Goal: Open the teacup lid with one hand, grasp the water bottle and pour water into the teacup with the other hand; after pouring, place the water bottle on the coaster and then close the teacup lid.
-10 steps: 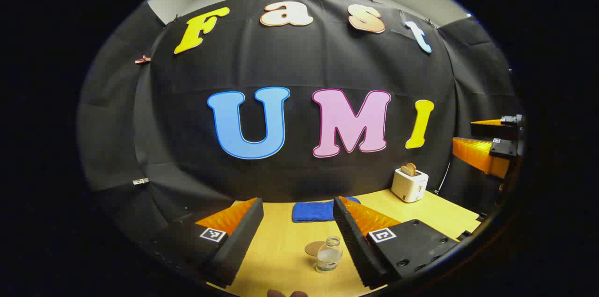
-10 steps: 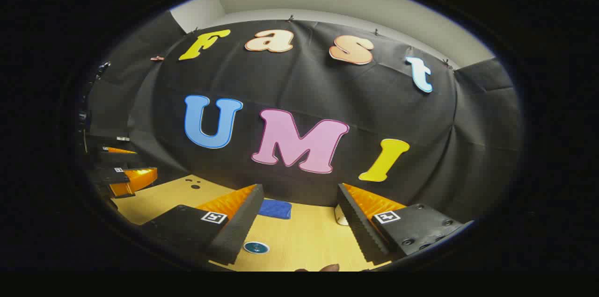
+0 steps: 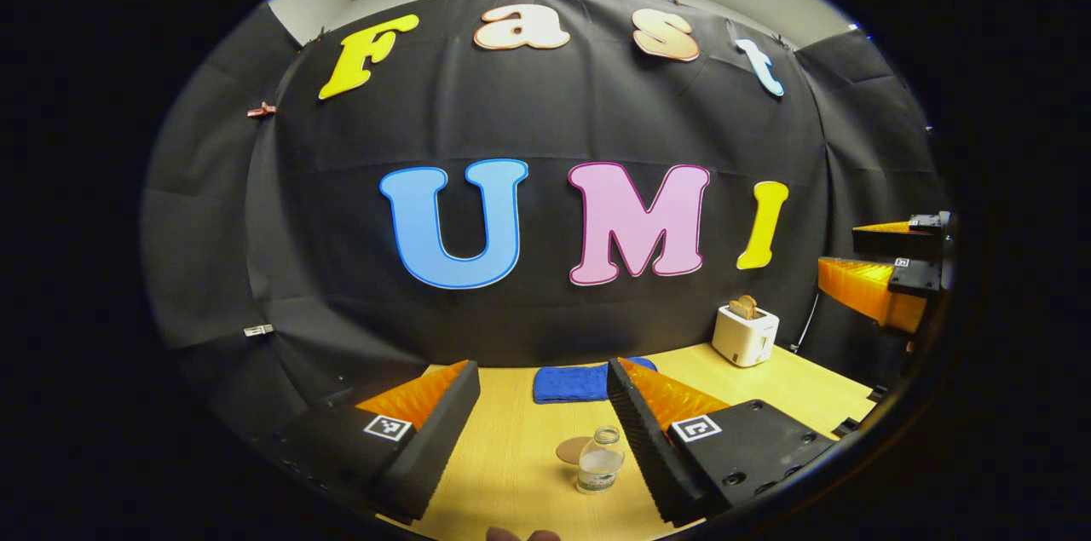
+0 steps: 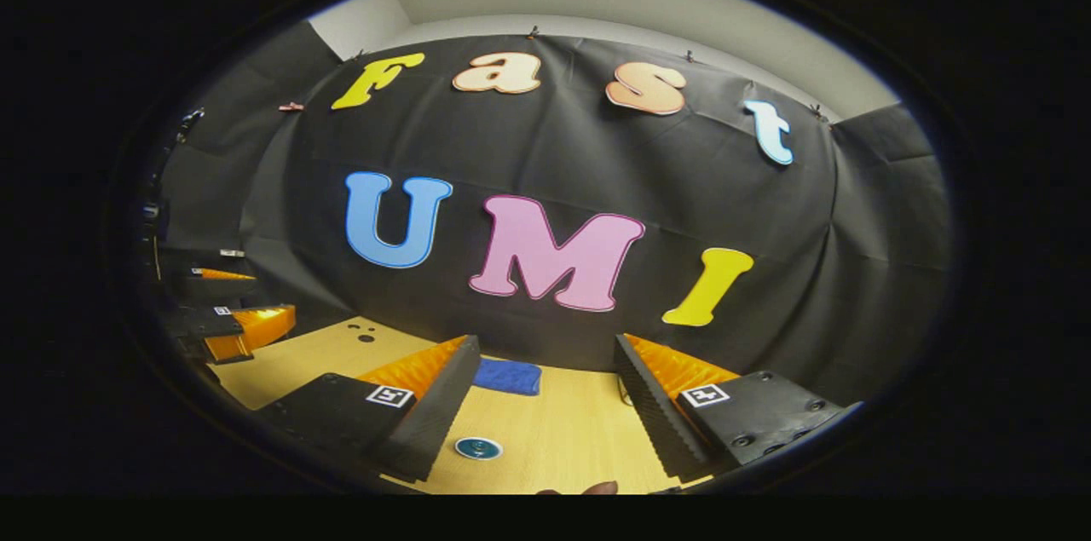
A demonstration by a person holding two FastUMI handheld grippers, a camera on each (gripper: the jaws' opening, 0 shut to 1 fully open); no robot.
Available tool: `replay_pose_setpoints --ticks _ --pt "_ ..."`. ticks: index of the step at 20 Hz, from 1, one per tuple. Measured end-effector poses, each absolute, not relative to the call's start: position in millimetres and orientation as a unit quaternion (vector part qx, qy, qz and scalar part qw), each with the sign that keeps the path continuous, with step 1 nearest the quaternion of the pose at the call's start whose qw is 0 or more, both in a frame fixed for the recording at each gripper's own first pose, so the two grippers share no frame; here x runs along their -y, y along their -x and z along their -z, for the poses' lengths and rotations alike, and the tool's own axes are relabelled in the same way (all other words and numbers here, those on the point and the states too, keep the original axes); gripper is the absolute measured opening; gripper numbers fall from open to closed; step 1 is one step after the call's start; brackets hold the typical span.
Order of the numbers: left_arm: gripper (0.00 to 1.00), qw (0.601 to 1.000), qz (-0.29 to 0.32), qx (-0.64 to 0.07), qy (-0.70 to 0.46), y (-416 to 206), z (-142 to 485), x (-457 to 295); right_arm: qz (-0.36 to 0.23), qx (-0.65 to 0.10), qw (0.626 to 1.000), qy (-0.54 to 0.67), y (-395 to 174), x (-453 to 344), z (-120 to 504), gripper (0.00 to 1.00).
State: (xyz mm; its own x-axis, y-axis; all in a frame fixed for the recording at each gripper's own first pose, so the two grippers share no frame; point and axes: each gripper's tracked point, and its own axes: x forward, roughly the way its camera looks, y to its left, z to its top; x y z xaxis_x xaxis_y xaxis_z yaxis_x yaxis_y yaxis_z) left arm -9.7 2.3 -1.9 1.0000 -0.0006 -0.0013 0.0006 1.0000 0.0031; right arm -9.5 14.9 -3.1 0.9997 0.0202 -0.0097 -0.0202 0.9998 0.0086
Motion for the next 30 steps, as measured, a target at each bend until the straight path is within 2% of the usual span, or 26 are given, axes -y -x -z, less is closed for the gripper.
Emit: replay_pose_setpoints --ticks 7,11,15,19,22,24,30 --pt "0.95 1.000 0.001 -0.001 -0.001 15.0 3.3 -2.5 -0.019 -0.012 1.000 -0.004 14.8 -21.7 10.5 0.96" --pt "0.95 1.000 0.012 -0.004 -0.001 14.9 21.5 2.4 -0.045 -0.029 0.998 -0.019 8.8 -34.2 40.6 0.97" --pt "0.95 0.999 0.023 -0.026 0.017 12.5 59.6 12.2 -0.077 -0.052 0.995 -0.023 -2.5 -52.1 96.3 0.96" --pt "0.95 0.998 0.031 -0.045 0.013 6.2 108.5 25.5 -0.097 -0.099 0.989 -0.046 -17.7 -72.1 185.1 0.86" --pt "0.95 0.998 0.035 -0.057 -0.002 -4.8 149.0 33.9 -0.115 -0.132 0.981 -0.083 -22.0 -93.0 252.0 0.83" --pt "0.95 0.997 0.036 -0.066 0.003 -10.3 175.7 39.0 -0.117 -0.154 0.975 -0.108 -27.5 -103.2 293.9 0.77" --pt "0.95 0.997 0.040 -0.068 0.008 -30.2 233.9 57.1 -0.120 -0.153 0.975 -0.107 -54.2 -111.1 345.2 0.77"
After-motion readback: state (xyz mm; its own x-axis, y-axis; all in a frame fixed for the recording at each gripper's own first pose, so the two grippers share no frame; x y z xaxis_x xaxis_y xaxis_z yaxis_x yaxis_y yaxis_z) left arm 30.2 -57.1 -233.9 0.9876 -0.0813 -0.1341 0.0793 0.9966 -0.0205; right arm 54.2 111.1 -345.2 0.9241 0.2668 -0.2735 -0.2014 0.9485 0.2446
